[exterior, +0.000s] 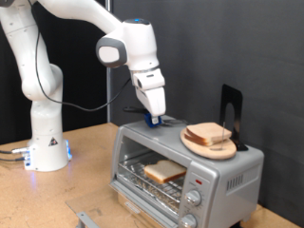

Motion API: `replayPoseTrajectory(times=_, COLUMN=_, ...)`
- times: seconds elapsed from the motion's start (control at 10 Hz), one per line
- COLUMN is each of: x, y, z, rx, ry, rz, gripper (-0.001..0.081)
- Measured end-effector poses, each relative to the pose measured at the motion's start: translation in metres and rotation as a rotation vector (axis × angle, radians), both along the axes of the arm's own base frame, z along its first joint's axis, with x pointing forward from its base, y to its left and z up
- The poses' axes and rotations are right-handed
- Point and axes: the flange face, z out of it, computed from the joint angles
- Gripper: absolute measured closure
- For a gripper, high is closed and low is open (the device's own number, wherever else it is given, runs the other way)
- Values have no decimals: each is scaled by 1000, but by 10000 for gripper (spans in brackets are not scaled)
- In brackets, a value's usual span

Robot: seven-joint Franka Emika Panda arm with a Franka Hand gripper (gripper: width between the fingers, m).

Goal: Make a piece of toast with the oven

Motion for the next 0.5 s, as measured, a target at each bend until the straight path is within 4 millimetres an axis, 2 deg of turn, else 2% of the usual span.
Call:
replayPoseTrajectory(times=0.1, x=1, y=2, z=2, rx=10, ry=-9, rz=3, gripper=352)
replayPoseTrajectory(times=0.2, x=2, y=2, z=5, rx=25, ry=-23, rz=6, gripper=162)
replayPoseTrajectory(times=0.3, x=3, y=1, z=9, rx=43, ry=-37, rz=11, gripper=162)
replayPoseTrajectory(times=0.4, x=4, y=-2, z=16, rx=66, ry=-48, rz=18, gripper=53)
replayPoseTrajectory(times=0.5, x=4, y=-7, z=25, rx=92, ry=-57, rz=31, gripper=53)
